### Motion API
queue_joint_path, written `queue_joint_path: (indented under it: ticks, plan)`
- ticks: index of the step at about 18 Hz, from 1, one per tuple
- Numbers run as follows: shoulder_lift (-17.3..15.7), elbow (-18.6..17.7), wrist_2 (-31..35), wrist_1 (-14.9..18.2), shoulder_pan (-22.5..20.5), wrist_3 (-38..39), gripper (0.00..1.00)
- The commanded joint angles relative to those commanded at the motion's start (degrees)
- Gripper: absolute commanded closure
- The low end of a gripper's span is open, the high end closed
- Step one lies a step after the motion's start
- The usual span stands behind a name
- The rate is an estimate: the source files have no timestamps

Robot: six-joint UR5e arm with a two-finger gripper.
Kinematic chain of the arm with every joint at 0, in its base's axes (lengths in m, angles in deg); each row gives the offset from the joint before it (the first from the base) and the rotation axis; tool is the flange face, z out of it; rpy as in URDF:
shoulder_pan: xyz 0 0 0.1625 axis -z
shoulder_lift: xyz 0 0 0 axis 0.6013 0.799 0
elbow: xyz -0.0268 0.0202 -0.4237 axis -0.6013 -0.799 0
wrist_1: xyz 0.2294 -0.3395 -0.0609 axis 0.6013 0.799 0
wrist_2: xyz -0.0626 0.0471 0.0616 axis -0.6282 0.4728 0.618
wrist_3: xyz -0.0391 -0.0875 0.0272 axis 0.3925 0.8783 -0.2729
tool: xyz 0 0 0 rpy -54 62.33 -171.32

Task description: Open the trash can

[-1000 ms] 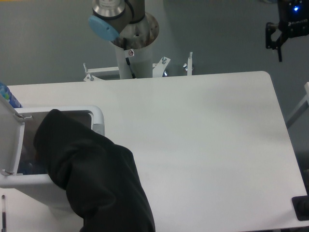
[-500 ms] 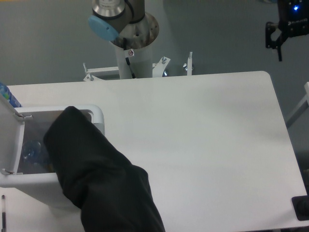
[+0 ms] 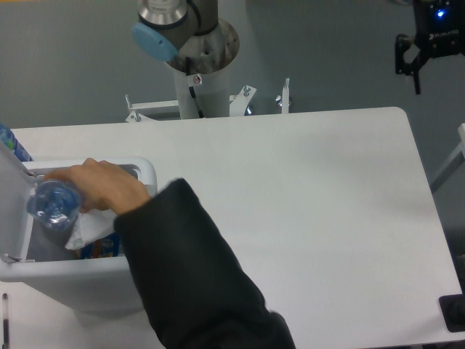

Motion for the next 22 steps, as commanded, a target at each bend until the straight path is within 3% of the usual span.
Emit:
queue_joint_path:
  ticks: [22]
  plan:
    - [-1.23, -2.28, -0.79, 0.26, 0.35, -0.18, 0.00]
